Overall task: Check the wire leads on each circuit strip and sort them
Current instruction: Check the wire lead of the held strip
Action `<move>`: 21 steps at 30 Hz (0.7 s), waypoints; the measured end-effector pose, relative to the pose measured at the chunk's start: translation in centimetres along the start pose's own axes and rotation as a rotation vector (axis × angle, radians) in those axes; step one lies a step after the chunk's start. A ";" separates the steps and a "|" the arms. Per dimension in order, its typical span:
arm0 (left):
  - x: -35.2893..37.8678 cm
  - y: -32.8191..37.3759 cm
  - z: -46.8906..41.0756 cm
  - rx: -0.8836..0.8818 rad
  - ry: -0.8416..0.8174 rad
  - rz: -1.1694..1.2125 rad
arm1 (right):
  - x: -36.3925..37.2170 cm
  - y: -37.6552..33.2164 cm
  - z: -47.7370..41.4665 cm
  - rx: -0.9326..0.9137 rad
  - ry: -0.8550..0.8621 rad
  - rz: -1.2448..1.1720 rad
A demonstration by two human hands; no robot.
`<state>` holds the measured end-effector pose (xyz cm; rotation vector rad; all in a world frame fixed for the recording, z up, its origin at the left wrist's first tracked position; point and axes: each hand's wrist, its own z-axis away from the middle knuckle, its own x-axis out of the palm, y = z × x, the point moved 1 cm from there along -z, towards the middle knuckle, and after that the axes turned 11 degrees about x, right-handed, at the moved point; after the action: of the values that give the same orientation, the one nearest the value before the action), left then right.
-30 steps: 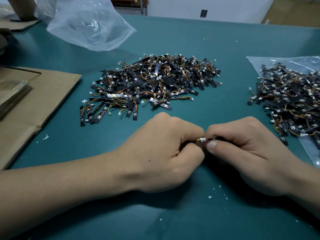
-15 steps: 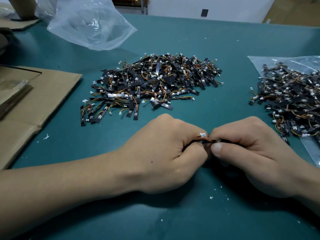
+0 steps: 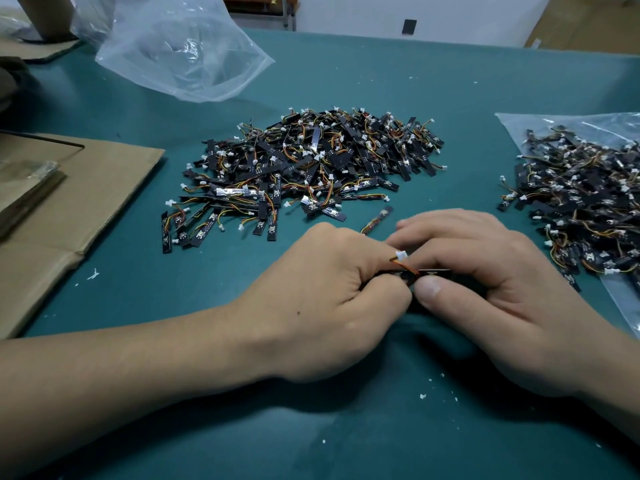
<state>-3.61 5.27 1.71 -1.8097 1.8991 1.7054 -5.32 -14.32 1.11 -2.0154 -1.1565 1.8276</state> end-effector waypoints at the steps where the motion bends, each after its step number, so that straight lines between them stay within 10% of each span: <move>1: 0.0 0.0 0.0 0.000 -0.003 -0.014 | 0.0 0.1 0.0 0.016 0.004 0.005; 21: -0.1 0.3 0.0 -0.037 -0.067 0.014 | 0.2 0.8 -0.2 -0.076 -0.045 -0.106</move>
<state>-3.83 5.25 1.94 -1.7318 1.8714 1.7939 -4.85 -14.68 0.50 -1.9214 -1.3377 1.8122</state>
